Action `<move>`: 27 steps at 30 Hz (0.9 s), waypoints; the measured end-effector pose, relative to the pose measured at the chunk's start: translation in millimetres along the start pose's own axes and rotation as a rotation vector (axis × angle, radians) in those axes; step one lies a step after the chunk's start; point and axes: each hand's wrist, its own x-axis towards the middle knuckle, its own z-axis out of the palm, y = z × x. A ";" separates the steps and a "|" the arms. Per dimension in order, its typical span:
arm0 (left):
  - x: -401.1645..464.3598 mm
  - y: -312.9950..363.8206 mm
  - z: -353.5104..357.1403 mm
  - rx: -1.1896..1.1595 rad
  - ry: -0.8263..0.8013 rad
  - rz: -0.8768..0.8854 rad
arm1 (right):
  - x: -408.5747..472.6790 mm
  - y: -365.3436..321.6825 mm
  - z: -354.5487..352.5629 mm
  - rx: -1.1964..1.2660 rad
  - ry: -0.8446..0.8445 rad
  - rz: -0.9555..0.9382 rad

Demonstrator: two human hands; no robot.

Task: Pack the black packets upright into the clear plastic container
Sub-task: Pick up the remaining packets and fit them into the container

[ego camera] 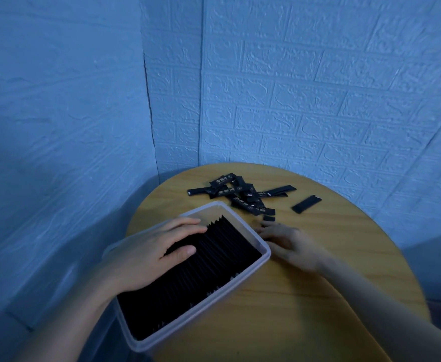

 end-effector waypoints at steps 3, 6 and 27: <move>0.9 0.3 0.1 -0.005 -0.008 -0.006 | -5.2 -13.2 -14.0 -0.017 0.205 0.017; 0.2 0.9 -0.1 -0.005 -0.010 -0.008 | 14.6 -5.0 -6.0 -0.223 0.128 0.209; -1.6 5.6 -2.1 0.038 -0.007 -0.020 | 175.8 -34.6 5.9 -0.577 -0.214 0.100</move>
